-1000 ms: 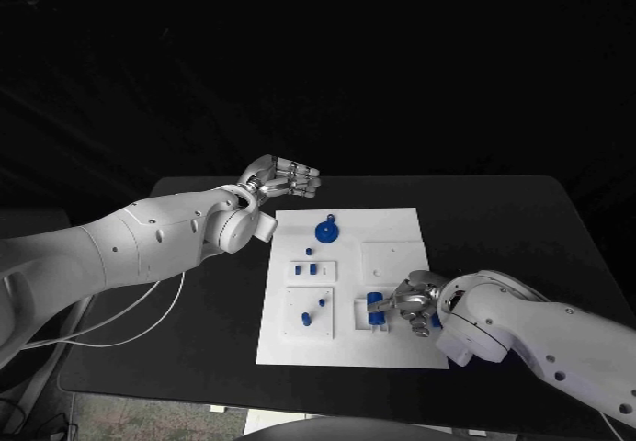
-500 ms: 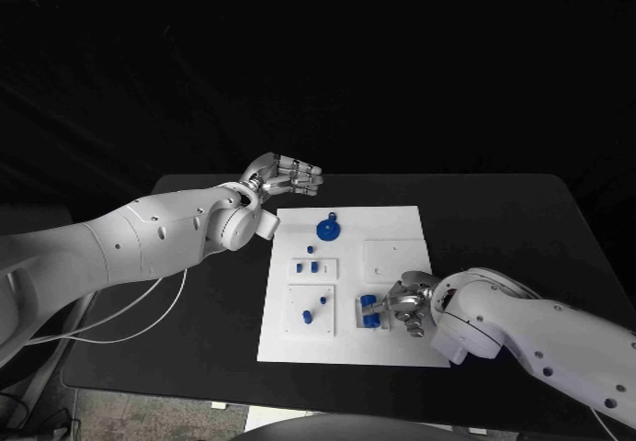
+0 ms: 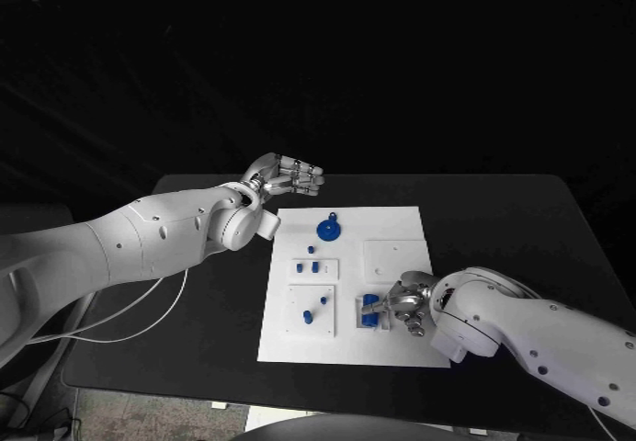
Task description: Assemble the parts on the task board
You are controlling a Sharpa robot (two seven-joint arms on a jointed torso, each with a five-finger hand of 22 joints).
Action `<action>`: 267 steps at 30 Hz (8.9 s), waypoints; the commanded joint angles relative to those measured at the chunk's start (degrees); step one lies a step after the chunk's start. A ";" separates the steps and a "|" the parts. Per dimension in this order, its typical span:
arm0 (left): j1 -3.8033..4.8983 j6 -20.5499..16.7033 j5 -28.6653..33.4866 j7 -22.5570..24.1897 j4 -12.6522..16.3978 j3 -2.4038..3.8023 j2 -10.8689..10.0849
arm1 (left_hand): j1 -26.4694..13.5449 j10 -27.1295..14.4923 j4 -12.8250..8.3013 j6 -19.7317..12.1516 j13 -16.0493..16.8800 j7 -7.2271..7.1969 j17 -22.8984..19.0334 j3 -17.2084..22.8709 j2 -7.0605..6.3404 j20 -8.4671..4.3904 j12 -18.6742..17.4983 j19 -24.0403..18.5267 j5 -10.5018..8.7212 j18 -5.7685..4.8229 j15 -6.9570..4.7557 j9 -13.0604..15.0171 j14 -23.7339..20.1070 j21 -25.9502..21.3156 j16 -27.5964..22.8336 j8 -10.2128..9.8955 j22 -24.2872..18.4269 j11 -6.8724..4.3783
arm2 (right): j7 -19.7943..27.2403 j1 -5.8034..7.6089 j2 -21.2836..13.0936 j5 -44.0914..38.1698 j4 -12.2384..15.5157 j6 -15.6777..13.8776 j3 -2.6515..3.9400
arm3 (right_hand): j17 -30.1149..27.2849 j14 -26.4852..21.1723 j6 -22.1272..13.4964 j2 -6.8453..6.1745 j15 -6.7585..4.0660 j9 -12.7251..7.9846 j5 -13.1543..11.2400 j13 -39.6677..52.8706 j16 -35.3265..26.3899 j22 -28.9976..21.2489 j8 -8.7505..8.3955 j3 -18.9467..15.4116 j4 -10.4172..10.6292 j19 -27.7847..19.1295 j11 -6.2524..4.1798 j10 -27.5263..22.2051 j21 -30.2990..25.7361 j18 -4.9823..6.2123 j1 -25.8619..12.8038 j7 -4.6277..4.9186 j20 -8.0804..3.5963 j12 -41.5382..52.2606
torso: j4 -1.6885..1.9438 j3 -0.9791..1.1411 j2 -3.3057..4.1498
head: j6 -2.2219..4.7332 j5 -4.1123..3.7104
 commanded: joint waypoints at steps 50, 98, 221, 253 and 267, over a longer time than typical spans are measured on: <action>0.04 1.35 0.30 0.01 -0.05 0.03 -0.30 | -0.10 -0.37 0.38 -0.31 -0.01 -0.07 0.00 -0.33 0.26 0.08 -0.14 0.23 -0.25 -0.26 0.17 -0.03 -0.37 0.10 0.24 -0.16 -0.22 0.00 | 37.93 -0.13 -6.13 -39.41 4.46 -14.43 -0.10 | -0.99 -0.47 -7.77 -6.35 -0.56 -1.09 3.27 -1.24 -2.33 4.21 0.15 12.17 -12.69 2.10 -0.52 -1.11 -1.81 0.08 13.27 0.21 -0.01 -0.77 | -0.03 0.05 0.01 | 0.09 0.36; 0.04 1.95 0.30 -0.24 -0.66 0.03 0.28 | -0.10 -0.39 0.79 -0.30 -0.01 -0.09 0.01 -0.56 0.43 0.10 -0.13 0.25 -0.31 -0.27 0.19 -0.02 -0.40 0.13 0.24 -0.15 -0.63 0.00 | 47.50 3.57 -1.49 -74.88 0.55 -5.82 -6.94 | -0.97 -9.70 -8.51 -8.69 -0.21 1.18 0.20 -19.68 1.29 2.35 0.20 20.13 -12.39 -5.15 -1.26 -17.16 -7.85 1.71 17.22 -4.80 0.45 0.74 | 0.03 -0.09 0.01 | -0.62 0.69; 0.12 3.52 -0.09 -1.54 -0.20 0.05 0.09 | 0.04 -0.62 1.94 -0.55 0.00 -0.04 0.02 -1.52 0.60 0.23 -0.12 0.25 -1.09 -0.28 0.28 -0.02 -0.58 0.06 0.24 -0.15 -1.07 0.08 | 53.55 4.19 1.77 -69.97 -6.64 -7.28 -7.64 | -0.27 -10.32 -0.41 -6.78 0.56 0.42 -2.19 -23.47 1.31 2.19 0.12 20.86 -12.68 -6.72 -0.04 -20.18 -7.14 2.73 15.99 -1.52 1.36 1.83 | 0.00 -0.01 0.00 | -1.82 2.02; 0.13 3.77 -0.14 -1.73 -0.15 0.05 0.09 | 0.13 -0.67 2.28 -0.55 0.00 -0.05 0.02 -1.59 0.76 0.25 -0.12 0.22 -1.05 -0.28 0.31 -0.02 -0.66 0.04 0.24 -0.14 -1.19 0.09 | 51.91 4.09 1.72 -71.87 -6.79 -7.23 -7.67 | -0.77 -11.27 -9.38 -7.86 0.17 -1.07 -2.41 -24.30 0.73 1.98 0.14 21.32 -12.57 -6.85 -0.70 -20.83 -8.99 2.34 17.02 -4.67 0.92 0.36 | -0.03 -0.05 -0.03 | -2.09 2.35; 0.14 3.70 -0.18 -1.72 -0.12 0.04 -0.08 | 0.13 -0.67 2.28 -0.55 0.00 -0.05 0.02 -1.59 0.76 0.25 -0.12 0.22 -1.05 -0.28 0.31 -0.02 -0.66 0.04 0.24 -0.14 -1.19 0.09 | 48.98 4.10 -0.49 -62.76 -5.28 -16.28 -7.61 | 0.23 -9.13 -18.33 -9.82 -0.34 -1.51 -1.64 -22.89 2.12 2.54 -0.12 20.85 -10.61 -4.61 -1.29 -17.61 -5.01 1.89 16.67 -3.97 0.37 1.51 | -0.12 0.04 -0.06 | -1.67 2.15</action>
